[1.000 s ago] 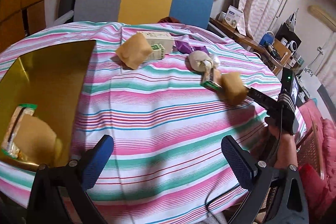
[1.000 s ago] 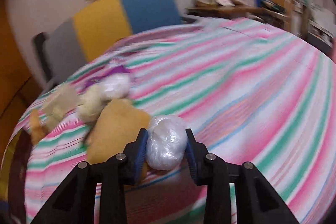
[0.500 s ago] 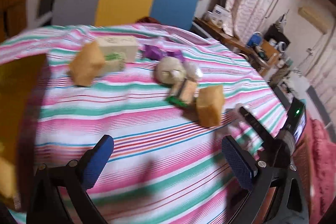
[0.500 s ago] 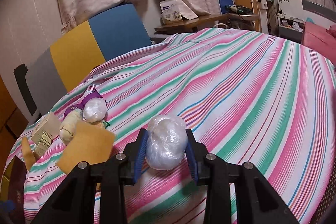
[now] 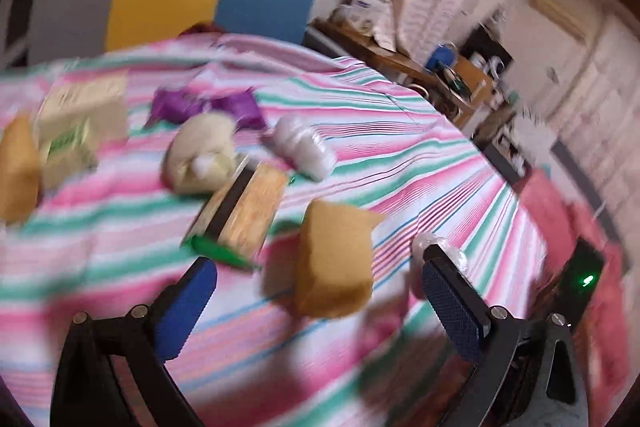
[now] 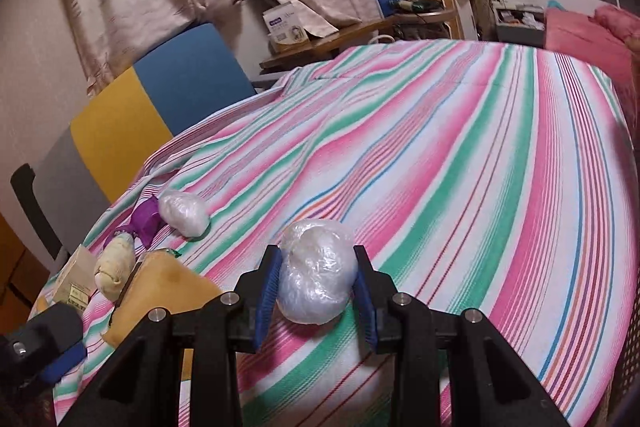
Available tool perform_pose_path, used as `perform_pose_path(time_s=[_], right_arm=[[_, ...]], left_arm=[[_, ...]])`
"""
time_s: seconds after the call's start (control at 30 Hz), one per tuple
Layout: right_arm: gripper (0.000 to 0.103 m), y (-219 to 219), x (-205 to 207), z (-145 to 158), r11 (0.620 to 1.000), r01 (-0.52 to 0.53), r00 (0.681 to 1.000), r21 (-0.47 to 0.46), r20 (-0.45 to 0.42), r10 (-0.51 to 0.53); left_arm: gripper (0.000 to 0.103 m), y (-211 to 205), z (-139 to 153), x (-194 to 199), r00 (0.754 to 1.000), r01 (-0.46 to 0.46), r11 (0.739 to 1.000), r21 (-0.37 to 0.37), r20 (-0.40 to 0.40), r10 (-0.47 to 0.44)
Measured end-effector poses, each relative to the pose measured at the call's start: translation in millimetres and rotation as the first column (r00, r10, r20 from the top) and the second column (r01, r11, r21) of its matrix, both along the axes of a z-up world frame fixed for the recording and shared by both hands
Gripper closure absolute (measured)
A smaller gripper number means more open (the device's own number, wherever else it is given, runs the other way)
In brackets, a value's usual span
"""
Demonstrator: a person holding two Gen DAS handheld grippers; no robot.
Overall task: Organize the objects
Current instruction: 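Grasp a second yellow sponge with the left gripper while the right gripper holds the ball, then carry the sponge into the gold tin and open the left gripper while the right carries the ball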
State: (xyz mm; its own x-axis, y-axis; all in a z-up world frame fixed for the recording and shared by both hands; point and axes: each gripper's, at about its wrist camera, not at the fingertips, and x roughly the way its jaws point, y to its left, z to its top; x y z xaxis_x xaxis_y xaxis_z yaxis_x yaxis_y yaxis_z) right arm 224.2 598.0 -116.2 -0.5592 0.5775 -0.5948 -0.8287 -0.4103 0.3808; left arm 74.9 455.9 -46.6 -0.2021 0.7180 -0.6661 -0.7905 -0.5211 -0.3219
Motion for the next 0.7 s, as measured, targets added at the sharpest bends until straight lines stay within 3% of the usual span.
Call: perform_pose_path(time_s=[0.13, 0.27, 0.4, 0.43, 0.53, 0.7], right_arm=[[0.068, 3, 4, -3, 1.000, 0.005, 1.000, -0.022, -0.025, -0.005], [0.068, 4, 4, -4, 1.000, 0.009, 1.000, -0.023, -0.024, -0.010], [0.068, 4, 3, -5, 1.000, 0.009, 1.000, -0.021, -0.022, -0.009], [0.068, 4, 3, -5, 1.000, 0.009, 1.000, -0.022, -0.020, -0.009], [0.067, 4, 2, -5, 1.000, 0.008, 1.000, -0.022, -0.019, -0.009], [0.067, 2, 1, -4, 1.000, 0.011, 1.000, -0.010, -0.005, -0.011]], left_arm=[[0.006, 17, -5, 7, 0.991, 0.072, 0.997, -0.034, -0.111, -0.075], [0.016, 28, -15, 7, 0.984, 0.122, 0.991, -0.056, -0.122, -0.128], [0.034, 36, -30, -2, 0.991, 0.117, 0.989, -0.086, -0.061, -0.122], [0.042, 35, -32, -3, 0.992, 0.110, 0.990, -0.092, -0.053, -0.115], [0.061, 30, -30, -2, 0.991, 0.124, 0.991, -0.054, -0.049, -0.126], [0.062, 7, -26, 5, 0.991, 0.085, 0.996, -0.025, -0.101, -0.087]])
